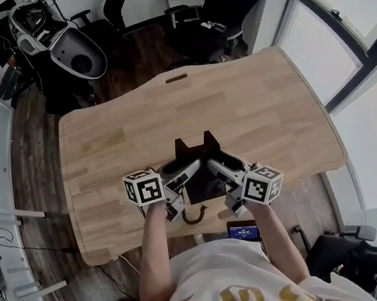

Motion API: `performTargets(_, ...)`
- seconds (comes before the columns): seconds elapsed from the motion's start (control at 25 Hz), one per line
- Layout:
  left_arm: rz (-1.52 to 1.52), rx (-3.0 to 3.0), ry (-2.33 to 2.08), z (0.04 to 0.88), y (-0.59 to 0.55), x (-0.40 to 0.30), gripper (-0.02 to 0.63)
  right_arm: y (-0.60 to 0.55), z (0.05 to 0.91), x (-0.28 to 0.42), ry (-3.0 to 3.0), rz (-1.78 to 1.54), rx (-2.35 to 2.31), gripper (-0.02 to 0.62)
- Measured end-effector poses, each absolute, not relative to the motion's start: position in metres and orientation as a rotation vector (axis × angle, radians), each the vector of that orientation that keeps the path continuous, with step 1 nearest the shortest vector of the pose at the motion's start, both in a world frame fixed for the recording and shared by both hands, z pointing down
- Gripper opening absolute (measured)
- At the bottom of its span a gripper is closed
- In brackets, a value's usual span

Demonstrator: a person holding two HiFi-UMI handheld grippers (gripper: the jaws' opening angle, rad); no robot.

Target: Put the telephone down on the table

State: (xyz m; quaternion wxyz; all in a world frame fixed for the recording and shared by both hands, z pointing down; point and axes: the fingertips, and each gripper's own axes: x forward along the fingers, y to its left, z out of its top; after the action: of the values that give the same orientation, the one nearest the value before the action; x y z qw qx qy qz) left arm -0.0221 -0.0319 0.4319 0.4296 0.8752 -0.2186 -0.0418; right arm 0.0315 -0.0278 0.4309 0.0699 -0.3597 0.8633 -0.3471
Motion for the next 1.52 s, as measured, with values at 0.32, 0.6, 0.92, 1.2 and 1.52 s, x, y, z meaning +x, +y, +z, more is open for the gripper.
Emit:
performTargets(0.32, -0.099, 2.148, -0.558, 0.45, -0.051, -0.021, 0.216, -0.047, 0.448, 0.033, 2.601, -1.101, -1.078, 0.199)
performTargets(0.6, -0.088, 2.121, -0.554, 0.465, -0.061, -0.018, 0.216, -0.058, 0.463, 0.036, 2.601, -1.15, -1.086, 0.199)
performTargets(0.92, -0.059, 2.083, -0.563, 0.489, -0.074, -0.016, 0.216, -0.07, 0.488, 0.037, 2.592, -1.226, -1.081, 0.199)
performTargets(1.2, -0.053, 2.055, -0.566, 0.503, -0.085, -0.018, 0.218, -0.082, 0.503, 0.035, 2.594, -1.277, -1.072, 0.199)
performTargets(1.52, -0.033, 2.024, -0.554, 0.525, -0.097, -0.019, 0.218, -0.094, 0.523, 0.033, 2.591, -1.336, -1.079, 0.199)
